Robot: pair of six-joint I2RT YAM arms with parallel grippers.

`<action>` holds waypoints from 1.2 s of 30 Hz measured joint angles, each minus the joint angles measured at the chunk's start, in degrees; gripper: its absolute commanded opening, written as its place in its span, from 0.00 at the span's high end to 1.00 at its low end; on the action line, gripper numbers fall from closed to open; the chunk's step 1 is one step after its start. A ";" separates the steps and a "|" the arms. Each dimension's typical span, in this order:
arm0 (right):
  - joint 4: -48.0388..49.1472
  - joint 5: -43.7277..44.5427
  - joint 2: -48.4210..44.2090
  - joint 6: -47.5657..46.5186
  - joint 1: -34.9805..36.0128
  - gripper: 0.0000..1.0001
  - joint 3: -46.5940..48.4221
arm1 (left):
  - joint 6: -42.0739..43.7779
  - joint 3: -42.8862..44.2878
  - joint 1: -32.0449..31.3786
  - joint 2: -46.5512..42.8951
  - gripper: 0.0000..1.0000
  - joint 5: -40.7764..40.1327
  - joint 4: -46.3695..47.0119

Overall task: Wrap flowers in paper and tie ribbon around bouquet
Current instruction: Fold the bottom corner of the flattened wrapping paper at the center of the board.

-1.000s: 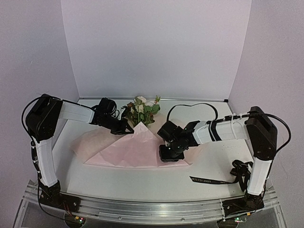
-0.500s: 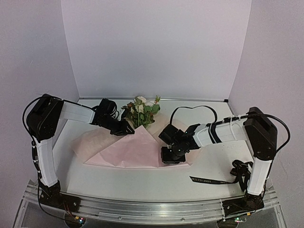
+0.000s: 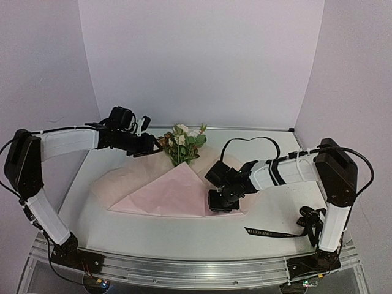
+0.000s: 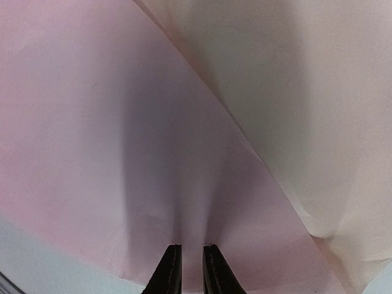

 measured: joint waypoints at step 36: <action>1.44 5.51 -20.90 12.68 1.96 0.50 -17.71 | -6.36 -19.26 -8.80 -4.11 0.90 3.58 -6.20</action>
